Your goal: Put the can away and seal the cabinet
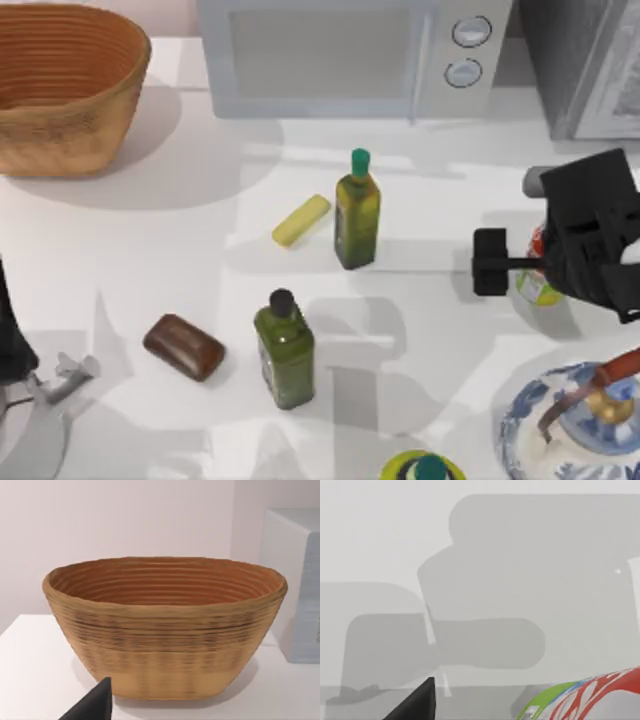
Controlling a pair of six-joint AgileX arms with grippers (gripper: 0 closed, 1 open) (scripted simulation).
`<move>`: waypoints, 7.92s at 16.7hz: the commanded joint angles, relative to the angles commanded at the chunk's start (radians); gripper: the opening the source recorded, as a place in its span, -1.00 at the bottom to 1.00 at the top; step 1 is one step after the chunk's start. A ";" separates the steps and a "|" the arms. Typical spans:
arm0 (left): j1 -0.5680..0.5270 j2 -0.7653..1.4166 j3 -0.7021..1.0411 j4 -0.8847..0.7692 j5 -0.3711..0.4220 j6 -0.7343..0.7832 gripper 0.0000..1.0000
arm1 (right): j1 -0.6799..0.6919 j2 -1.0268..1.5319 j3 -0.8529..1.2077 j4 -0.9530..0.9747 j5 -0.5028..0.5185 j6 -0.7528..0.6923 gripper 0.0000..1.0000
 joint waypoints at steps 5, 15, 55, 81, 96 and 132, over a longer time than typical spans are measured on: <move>0.000 0.000 0.000 0.000 0.000 0.000 1.00 | 0.000 0.000 0.000 0.000 0.000 0.000 0.55; 0.000 0.000 0.000 0.000 0.000 0.000 1.00 | 0.000 0.000 0.000 0.000 0.000 0.000 -0.96; 0.000 0.000 0.000 0.000 0.000 0.000 1.00 | -0.187 -0.829 0.050 -0.452 -0.148 -0.196 -1.00; 0.000 0.000 0.000 0.000 0.000 0.000 1.00 | -0.376 -1.535 -0.551 -0.130 -0.195 -0.349 -1.00; 0.000 0.000 0.000 0.000 0.000 0.000 1.00 | -0.235 -0.625 0.719 -0.417 -0.071 -0.337 -1.00; 0.000 0.000 0.000 0.000 0.000 0.000 1.00 | -0.300 0.338 2.016 -0.747 -0.134 -0.316 -1.00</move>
